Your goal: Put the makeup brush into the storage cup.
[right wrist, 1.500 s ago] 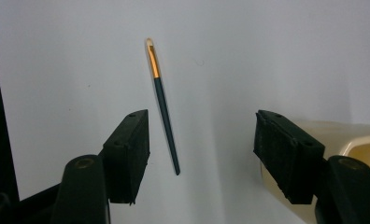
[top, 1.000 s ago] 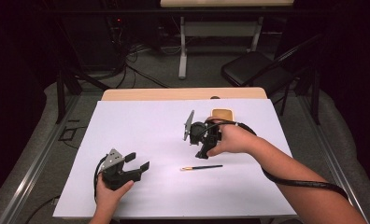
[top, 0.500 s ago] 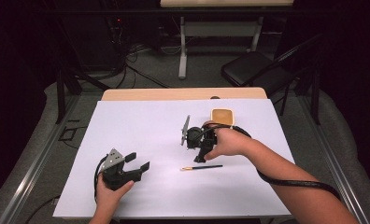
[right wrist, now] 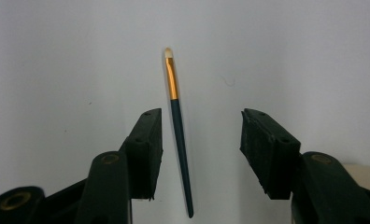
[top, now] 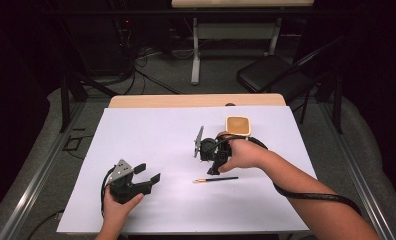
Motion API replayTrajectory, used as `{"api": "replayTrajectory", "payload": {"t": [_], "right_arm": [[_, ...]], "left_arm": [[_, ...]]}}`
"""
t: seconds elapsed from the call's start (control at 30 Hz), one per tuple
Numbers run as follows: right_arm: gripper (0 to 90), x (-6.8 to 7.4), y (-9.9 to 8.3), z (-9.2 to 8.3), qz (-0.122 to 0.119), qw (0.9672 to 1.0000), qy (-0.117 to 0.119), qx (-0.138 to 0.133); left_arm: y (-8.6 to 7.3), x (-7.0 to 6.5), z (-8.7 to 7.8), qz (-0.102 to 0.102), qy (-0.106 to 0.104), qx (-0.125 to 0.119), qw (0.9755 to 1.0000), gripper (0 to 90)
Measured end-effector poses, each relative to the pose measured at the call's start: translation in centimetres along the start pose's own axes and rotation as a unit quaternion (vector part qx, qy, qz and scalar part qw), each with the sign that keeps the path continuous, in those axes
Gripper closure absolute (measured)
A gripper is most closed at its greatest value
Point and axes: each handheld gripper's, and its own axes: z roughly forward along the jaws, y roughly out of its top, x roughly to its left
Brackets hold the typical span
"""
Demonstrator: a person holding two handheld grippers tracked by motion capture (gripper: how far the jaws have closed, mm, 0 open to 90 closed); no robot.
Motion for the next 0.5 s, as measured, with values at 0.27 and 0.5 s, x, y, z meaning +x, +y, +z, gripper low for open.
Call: {"api": "replayTrajectory", "payload": {"t": [0.27, 0.5], "right_arm": [[48.4, -0.2, 0.0, 0.6, -0.008, 0.9999, -0.003, 0.006], [55.6, -0.1, -0.1, 1.2, -0.024, 0.9996, 0.007, 0.012]], "left_arm": [[0.0, 0.0, 0.0, -0.001, 0.000, 0.000, 1.0000, 29.3], [0.0, 0.0, 0.0, -0.002, 0.000, 0.002, 1.0000, 29.3]]}}
